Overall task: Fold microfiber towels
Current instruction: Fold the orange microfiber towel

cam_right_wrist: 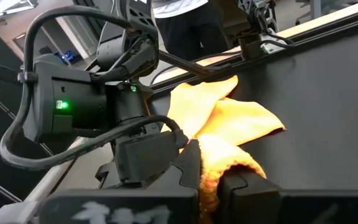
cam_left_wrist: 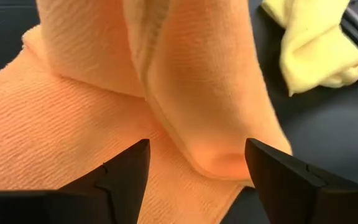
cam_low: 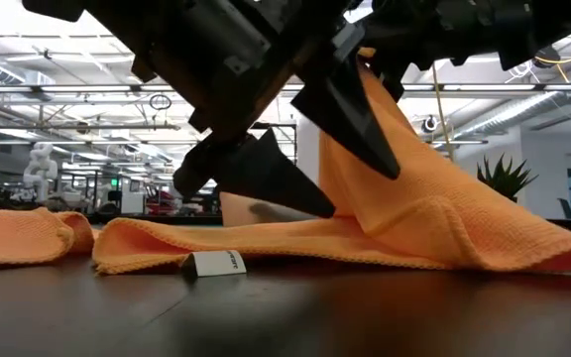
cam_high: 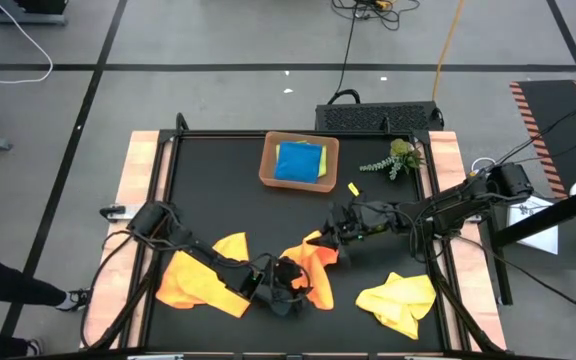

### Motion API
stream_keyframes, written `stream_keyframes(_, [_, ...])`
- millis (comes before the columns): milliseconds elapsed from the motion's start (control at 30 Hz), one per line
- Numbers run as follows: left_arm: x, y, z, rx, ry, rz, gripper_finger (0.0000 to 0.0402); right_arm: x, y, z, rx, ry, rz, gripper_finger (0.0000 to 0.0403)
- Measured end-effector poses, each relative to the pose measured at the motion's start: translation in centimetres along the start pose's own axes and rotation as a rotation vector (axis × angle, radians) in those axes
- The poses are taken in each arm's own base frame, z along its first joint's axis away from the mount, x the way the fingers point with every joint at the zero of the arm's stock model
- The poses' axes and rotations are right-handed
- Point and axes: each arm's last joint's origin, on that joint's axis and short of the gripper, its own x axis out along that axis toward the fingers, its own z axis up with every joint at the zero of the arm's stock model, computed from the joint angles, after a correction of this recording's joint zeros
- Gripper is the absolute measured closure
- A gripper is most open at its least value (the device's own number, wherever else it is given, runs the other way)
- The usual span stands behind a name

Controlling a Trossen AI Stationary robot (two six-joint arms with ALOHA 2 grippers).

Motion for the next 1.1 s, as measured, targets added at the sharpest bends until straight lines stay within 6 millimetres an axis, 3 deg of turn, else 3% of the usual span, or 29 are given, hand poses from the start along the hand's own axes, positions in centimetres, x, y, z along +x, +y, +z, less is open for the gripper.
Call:
stream_keyframes(733, [-0.1,-0.2,-0.4,-0.027,0.033,-0.019,0.0144,-0.5,0.7,1.5,-0.026,-0.117,0.052,0.0403])
stream_keyframes(900, [0.5,0.1,-1.1,-0.019,0.055,-0.019,0.0200,-0.9,0.9,1.9,-0.031,-0.135,0.064,0.0403])
stream_keyframes(1100, [0.6,0.3,-1.3,0.079,0.081,-0.008,0.0333,-1.3,1.2,2.4,-0.035,-0.154,0.072,0.0403])
